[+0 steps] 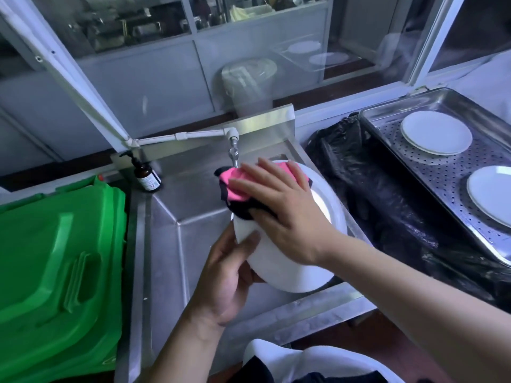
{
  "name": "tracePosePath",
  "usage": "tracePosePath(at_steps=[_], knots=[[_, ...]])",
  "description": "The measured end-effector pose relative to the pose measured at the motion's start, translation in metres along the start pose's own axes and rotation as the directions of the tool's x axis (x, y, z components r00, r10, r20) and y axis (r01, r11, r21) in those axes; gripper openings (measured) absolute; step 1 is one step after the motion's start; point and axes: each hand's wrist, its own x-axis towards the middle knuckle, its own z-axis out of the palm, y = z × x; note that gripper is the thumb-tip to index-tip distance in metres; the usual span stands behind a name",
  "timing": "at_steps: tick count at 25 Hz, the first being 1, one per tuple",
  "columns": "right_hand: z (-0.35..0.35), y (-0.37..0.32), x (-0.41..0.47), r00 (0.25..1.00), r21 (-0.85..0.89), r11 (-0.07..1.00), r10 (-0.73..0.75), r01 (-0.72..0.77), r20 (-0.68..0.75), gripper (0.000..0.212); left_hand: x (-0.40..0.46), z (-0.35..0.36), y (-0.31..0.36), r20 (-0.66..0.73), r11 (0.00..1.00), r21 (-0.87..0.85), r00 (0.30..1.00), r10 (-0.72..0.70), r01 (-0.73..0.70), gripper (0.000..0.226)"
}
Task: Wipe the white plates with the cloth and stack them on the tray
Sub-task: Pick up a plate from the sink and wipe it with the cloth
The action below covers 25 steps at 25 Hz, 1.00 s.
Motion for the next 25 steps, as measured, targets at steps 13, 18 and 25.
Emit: tracePosePath(at_steps=[13, 18, 25], knots=[[0.046, -0.019, -0.059, 0.991, -0.274, 0.955, -0.091, 0.115, 0.101, 0.051, -0.007, -0.029, -0.006, -0.020, 0.911, -0.400, 0.992, -0.123, 0.105, 0.048], [0.039, -0.006, -0.081, 0.965, -0.288, 0.932, -0.166, 0.222, 0.205, 0.046, 0.002, -0.037, -0.015, -0.012, 0.888, -0.331, 0.939, -0.343, 0.320, 0.058], [0.012, 0.015, -0.127, 0.988, -0.369, 0.918, -0.120, 0.147, 0.096, 0.048, 0.017, -0.050, -0.023, -0.080, 0.846, -0.408, 0.909, -0.409, 0.345, 0.039]])
